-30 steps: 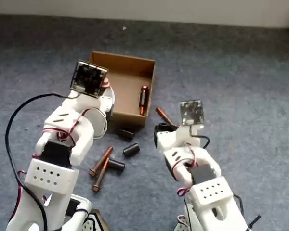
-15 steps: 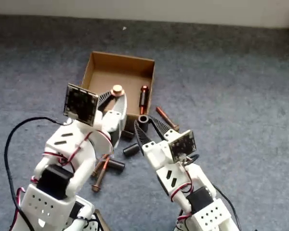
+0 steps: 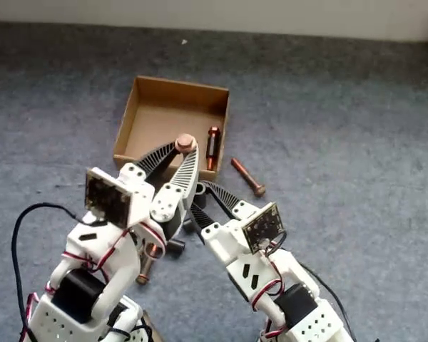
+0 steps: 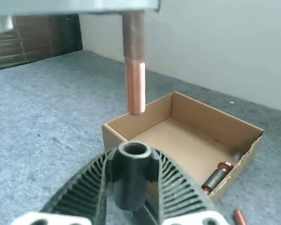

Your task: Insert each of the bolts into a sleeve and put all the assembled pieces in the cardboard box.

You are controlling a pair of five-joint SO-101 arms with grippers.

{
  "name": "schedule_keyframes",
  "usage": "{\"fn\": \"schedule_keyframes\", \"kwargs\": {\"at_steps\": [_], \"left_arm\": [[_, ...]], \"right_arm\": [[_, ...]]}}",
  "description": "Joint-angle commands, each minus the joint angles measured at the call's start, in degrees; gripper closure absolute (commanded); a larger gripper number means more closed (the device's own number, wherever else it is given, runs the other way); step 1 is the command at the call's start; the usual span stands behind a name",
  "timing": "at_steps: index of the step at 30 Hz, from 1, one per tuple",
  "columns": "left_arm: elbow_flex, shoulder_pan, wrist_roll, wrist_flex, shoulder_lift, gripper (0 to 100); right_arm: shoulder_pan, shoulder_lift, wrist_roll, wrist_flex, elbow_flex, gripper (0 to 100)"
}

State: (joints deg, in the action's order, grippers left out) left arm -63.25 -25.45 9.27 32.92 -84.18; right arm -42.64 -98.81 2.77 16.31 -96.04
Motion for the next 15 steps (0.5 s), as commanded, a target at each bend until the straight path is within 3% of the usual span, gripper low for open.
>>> {"fn": "schedule_keyframes", "kwargs": {"at_steps": [1,15], "left_arm": [[0.2,-0.4,0.4,-1.4,-4.3,100],[-5.4,-3.5,0.1,0.6,-5.4,100]], "right_arm": [[-0.6,-1.5,0.5,0.2,-6.5,99.5],[-2.2,-1.8,0.4,0.0,-6.5,99.5]]}}
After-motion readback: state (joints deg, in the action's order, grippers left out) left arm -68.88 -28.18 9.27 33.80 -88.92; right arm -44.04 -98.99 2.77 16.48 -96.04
